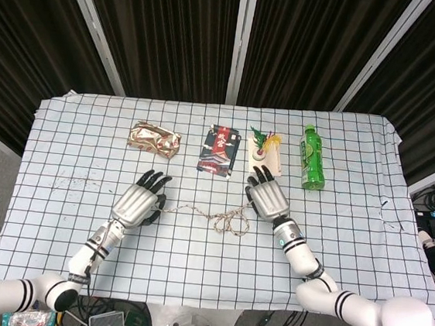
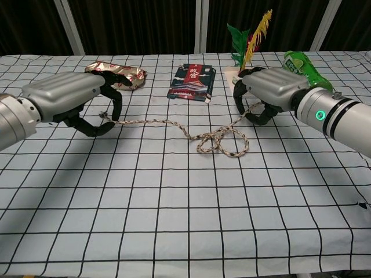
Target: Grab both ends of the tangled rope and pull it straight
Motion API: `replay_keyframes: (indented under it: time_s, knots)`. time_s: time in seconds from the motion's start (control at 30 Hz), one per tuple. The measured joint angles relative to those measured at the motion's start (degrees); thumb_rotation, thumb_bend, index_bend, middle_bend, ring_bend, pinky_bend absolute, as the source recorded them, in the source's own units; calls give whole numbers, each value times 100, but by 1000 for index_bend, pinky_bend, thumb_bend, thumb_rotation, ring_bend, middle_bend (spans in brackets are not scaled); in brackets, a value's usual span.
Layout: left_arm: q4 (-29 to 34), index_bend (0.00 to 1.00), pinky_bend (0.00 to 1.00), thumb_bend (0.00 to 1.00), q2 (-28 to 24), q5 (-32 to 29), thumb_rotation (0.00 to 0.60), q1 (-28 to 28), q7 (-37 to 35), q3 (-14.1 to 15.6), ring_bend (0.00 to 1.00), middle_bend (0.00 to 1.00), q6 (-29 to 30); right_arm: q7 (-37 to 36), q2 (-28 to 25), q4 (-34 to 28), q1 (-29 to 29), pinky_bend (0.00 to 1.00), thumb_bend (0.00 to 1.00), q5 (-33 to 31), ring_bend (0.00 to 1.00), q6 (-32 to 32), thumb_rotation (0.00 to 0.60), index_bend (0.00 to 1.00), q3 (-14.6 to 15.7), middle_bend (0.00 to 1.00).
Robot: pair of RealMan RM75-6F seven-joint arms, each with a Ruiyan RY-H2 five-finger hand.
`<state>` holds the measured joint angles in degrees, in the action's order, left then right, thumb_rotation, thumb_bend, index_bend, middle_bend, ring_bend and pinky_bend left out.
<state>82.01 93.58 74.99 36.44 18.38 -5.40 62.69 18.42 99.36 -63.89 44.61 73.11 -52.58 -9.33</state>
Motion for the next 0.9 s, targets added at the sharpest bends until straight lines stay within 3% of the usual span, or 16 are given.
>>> replay_keyframes:
  time_s: [0.47, 0.67, 0.9]
  knots:
    - [-56, 577, 0, 430, -793, 268, 600, -621, -1026, 65, 0, 78, 668, -44, -1760, -2200, -1261, 0, 468, 244, 0, -1743, 600, 681, 145, 266]
    - [-251, 577, 0, 430, -1019, 288, 600, -916, -1377, 145, 0, 78, 831, -365, -2219, -2563, -1748, 0, 467, 282, 0, -2173, 600, 681, 233, 266]
    - [-413, 577, 0, 430, -1086, 390, 600, -1062, -1610, 248, 0, 78, 833, -555, -2299, -2604, -2037, 0, 467, 324, 0, -2324, 600, 681, 343, 266]
